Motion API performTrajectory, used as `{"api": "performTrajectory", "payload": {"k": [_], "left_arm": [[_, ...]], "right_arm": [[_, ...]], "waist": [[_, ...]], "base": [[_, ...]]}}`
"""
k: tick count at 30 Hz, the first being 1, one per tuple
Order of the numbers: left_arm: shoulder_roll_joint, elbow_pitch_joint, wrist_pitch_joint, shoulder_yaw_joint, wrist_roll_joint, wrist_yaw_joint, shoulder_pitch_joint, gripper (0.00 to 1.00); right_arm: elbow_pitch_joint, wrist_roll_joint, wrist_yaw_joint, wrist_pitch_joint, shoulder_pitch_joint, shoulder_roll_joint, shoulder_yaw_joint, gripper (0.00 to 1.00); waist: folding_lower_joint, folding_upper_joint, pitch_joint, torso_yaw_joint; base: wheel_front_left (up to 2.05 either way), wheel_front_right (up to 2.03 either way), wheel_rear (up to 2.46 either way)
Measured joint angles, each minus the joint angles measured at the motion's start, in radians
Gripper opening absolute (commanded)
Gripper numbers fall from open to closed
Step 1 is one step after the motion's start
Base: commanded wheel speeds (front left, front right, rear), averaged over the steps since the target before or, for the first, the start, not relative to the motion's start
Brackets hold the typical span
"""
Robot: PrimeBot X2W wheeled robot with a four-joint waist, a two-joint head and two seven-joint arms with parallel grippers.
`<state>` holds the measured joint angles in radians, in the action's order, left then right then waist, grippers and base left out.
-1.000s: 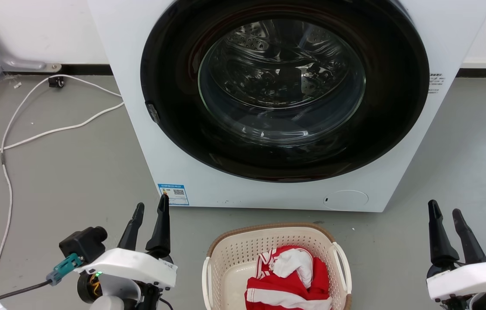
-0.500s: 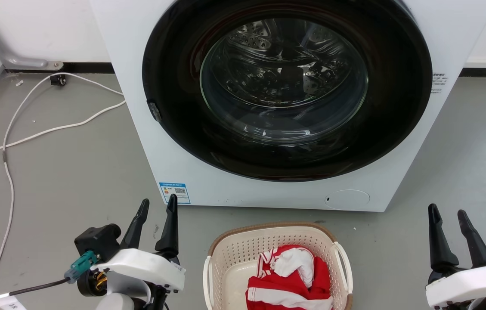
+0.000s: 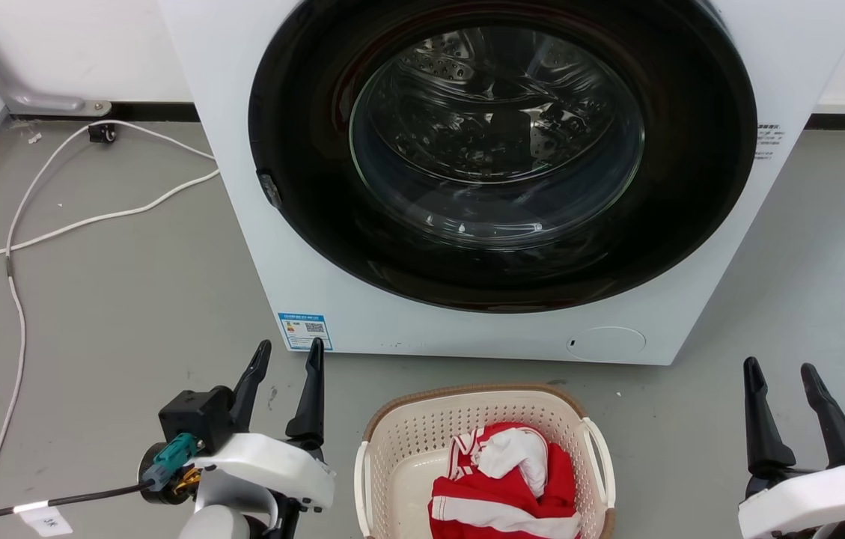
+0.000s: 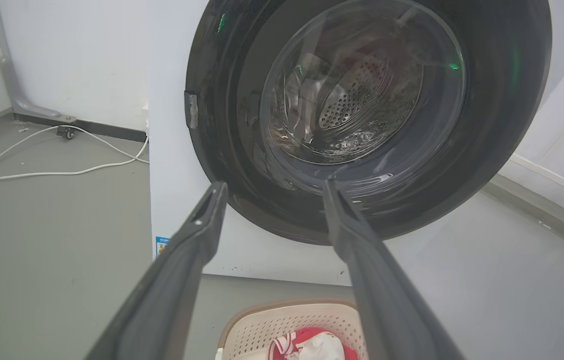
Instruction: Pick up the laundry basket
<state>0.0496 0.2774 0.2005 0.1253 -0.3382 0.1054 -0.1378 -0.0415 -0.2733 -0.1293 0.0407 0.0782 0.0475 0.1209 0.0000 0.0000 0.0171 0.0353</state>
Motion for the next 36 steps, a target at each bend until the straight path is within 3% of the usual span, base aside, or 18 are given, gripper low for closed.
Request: {"api": "performTrajectory", "payload": {"k": [36], "left_arm": [[0.0,0.058,0.06,0.044,0.212,0.0,-0.023,1.0]], "right_arm": [[-0.014,0.16,-0.002,0.062,0.026,0.001,-0.002,1.0]], "waist": [[0.0,0.0,0.003,0.009]], "base": [[0.0,0.0,0.0]]}}
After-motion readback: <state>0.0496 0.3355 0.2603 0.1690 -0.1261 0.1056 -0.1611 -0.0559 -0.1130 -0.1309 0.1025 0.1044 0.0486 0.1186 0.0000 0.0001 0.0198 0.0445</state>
